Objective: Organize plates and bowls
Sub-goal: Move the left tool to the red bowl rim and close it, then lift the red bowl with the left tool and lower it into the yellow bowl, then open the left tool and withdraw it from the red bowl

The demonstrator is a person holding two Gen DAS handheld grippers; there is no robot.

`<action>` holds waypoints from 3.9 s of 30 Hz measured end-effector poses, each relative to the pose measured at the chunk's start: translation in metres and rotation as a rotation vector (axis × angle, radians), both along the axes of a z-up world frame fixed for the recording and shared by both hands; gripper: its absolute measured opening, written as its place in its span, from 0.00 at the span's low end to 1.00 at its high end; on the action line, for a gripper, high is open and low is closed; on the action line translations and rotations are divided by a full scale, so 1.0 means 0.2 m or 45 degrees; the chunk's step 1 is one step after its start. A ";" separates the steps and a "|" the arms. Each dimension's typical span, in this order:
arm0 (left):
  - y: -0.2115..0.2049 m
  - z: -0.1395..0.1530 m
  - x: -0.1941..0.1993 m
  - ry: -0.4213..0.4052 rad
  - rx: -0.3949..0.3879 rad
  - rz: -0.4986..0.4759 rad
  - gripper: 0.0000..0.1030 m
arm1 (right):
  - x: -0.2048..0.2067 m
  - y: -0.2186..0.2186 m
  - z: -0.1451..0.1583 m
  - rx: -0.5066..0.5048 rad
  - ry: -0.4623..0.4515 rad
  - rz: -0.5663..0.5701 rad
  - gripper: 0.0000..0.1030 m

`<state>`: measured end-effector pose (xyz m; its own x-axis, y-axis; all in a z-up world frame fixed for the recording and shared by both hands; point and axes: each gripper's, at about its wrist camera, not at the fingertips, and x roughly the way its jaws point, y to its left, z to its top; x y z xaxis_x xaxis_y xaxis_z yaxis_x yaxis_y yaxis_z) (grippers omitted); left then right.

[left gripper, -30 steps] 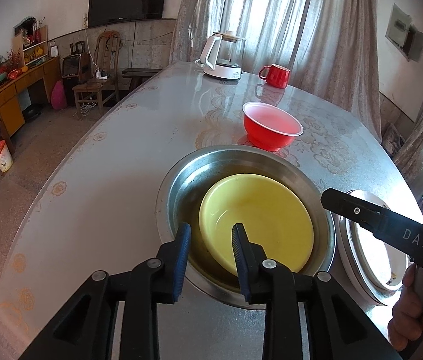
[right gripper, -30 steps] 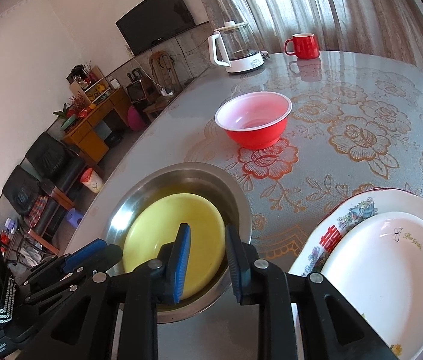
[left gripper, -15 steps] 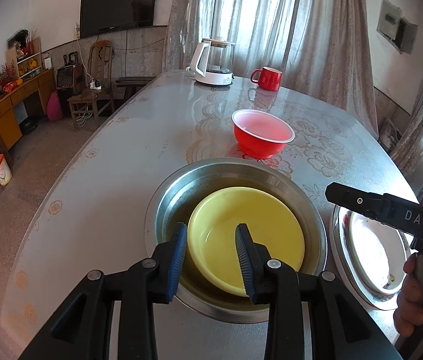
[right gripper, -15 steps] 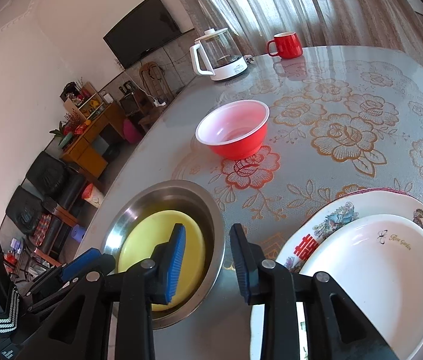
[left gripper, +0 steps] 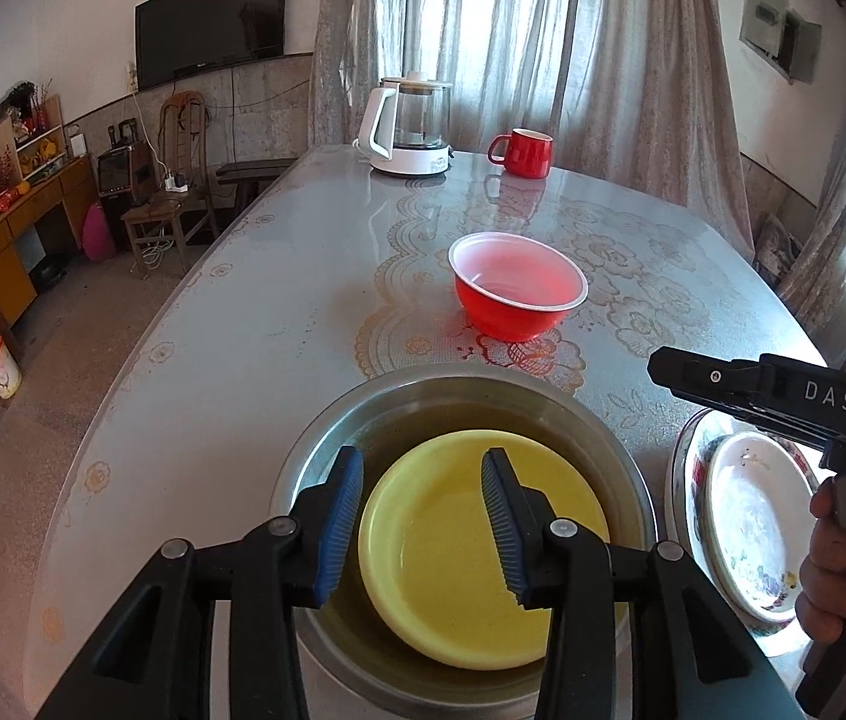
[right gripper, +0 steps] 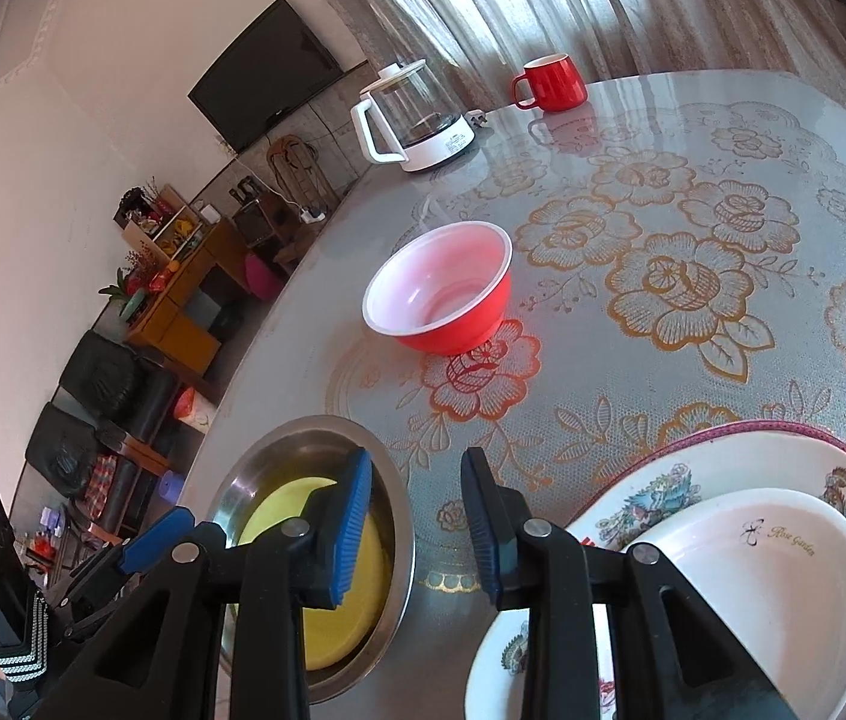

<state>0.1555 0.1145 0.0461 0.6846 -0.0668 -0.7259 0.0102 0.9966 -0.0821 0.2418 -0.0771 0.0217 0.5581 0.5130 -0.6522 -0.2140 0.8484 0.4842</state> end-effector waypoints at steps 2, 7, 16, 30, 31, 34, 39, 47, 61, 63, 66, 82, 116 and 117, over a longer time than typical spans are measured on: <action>0.00 0.01 0.06 0.019 -0.011 0.005 0.41 | 0.06 0.00 0.00 0.010 0.014 -0.010 0.30; 0.02 0.04 0.25 0.086 -0.128 0.000 0.41 | 0.21 -0.03 0.00 0.035 0.051 -0.065 0.30; 0.03 0.02 0.61 0.191 -0.233 0.058 0.36 | 0.49 -0.08 -0.04 0.082 0.117 -0.187 0.26; -0.04 -0.12 0.91 0.302 -0.203 0.087 0.21 | 0.67 -0.01 -0.13 0.014 0.154 -0.182 0.11; -0.05 -0.13 0.92 0.319 -0.215 0.074 0.11 | 0.67 -0.01 -0.13 0.012 0.153 -0.181 0.10; -0.07 -0.13 0.90 0.300 -0.214 0.056 0.11 | 0.66 0.00 -0.13 0.006 0.144 -0.161 0.08; -0.06 -0.09 0.81 0.275 -0.243 0.042 0.11 | 0.61 -0.01 -0.10 0.014 0.127 -0.158 0.08; -0.06 0.03 0.58 0.166 -0.213 -0.004 0.11 | 0.45 -0.02 -0.03 0.039 0.086 -0.120 0.08; 0.03 0.16 0.11 0.049 -0.263 -0.020 0.11 | 0.07 0.04 0.13 0.071 -0.003 -0.026 0.08; 0.04 0.15 0.06 0.055 -0.265 -0.018 0.11 | 0.02 0.05 0.13 0.071 -0.003 -0.013 0.08; 0.07 0.12 -0.03 0.075 -0.289 -0.009 0.11 | -0.05 0.07 0.11 0.075 0.003 0.004 0.08; 0.13 -0.04 -0.23 0.166 -0.333 0.014 0.11 | -0.22 0.16 -0.01 -0.002 0.088 0.073 0.09; 0.17 -0.10 -0.26 0.122 -0.258 0.072 0.13 | -0.22 0.34 -0.11 -0.292 0.067 0.146 0.12; 0.18 -0.10 -0.26 0.118 -0.256 0.076 0.13 | -0.22 0.35 -0.11 -0.301 0.068 0.149 0.12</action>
<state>0.1026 0.1498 0.0256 0.6225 -0.1777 -0.7622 -0.0653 0.9587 -0.2769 0.1974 -0.0074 -0.0003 0.4656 0.4016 -0.7887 -0.2963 0.9104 0.2887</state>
